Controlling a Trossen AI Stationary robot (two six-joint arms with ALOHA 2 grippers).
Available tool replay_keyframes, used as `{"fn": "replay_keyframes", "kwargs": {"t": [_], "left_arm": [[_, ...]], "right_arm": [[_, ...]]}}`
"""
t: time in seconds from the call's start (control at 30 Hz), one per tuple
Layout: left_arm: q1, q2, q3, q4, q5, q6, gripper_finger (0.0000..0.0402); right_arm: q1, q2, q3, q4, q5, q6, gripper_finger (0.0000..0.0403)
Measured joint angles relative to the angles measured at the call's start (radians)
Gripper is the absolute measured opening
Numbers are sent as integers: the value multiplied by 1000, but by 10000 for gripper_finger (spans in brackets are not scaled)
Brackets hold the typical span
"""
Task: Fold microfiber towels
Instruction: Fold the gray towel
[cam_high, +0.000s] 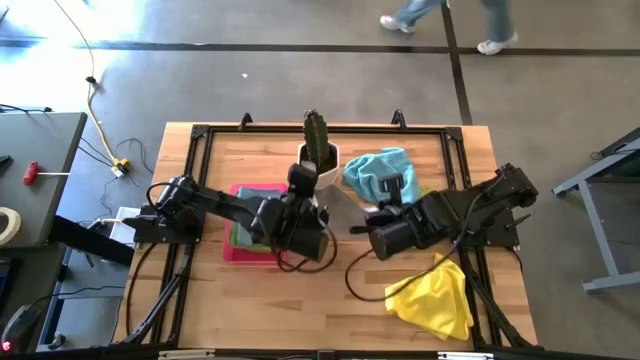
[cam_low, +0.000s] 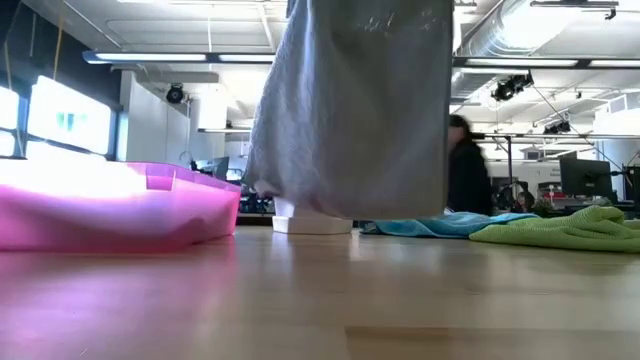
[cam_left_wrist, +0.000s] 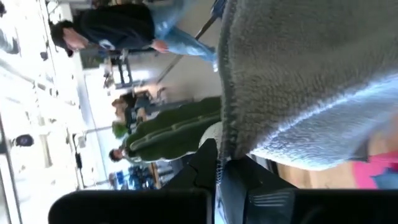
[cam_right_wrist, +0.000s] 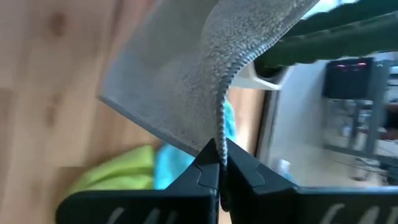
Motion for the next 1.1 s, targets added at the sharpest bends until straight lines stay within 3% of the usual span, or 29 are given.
{"fn": "replay_keyframes", "kwargs": {"t": [0.1,0.2,0.27,0.37,0.43,0.67,0.87,1.0,1.1], "left_arm": [[25,0,0,0,-10,-9,0],[36,0,0,0,47,-112,0],[37,0,0,0,222,-231,0],[28,4,-45,53,564,-398,0],[-2,18,-116,127,668,-439,0],[-138,94,-341,399,816,-480,0],[-196,171,-365,573,1004,-472,0],[-192,191,-367,574,1101,-448,0],[-165,190,-366,536,1100,-445,0]], "right_arm": [[-43,0,0,0,24,-23,0],[-82,0,0,0,-18,80,0],[-101,0,-15,2,-144,189,0],[-87,0,-110,15,-322,326,0],[-49,2,-208,64,-396,381,0],[122,4,-536,518,-590,476,0],[182,7,-690,866,-657,495,0],[185,13,-723,917,-710,468,0],[171,13,-721,871,-684,422,0]]}}
